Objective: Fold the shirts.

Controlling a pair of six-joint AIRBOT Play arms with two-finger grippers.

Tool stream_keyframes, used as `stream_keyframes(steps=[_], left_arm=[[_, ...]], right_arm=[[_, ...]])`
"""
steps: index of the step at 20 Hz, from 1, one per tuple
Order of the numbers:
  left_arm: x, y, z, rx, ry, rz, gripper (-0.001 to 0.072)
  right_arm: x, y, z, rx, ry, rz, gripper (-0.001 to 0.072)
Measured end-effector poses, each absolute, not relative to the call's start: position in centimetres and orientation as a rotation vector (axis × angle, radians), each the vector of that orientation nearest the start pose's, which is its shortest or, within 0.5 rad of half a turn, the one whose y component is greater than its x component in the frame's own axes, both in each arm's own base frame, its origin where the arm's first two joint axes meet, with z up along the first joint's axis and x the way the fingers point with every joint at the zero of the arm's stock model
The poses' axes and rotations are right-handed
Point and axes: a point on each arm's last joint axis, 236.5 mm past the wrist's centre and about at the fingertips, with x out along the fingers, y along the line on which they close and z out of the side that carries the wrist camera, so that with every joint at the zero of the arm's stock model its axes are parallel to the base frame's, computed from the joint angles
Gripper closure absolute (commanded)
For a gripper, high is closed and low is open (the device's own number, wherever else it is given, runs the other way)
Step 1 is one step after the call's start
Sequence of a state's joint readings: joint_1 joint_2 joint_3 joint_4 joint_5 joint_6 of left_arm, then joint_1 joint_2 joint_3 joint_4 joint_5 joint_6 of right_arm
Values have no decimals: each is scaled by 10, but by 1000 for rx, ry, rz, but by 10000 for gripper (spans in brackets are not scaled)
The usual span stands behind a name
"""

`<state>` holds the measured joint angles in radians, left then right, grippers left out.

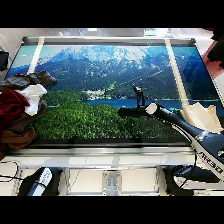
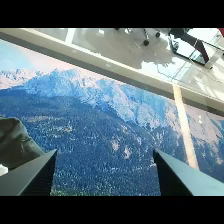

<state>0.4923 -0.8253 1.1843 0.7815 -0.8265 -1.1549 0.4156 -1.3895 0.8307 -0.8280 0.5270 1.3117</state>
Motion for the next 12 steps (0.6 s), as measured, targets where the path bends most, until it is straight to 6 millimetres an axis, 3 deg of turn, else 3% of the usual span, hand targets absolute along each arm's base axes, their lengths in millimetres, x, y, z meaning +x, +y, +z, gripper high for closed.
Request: stream_keyframes(steps=[12], left_arm=[[384, 66, 297, -328, 260, -33, -1]], right_arm=[[359, 246, -72, 327, 1114, 488, 31]])
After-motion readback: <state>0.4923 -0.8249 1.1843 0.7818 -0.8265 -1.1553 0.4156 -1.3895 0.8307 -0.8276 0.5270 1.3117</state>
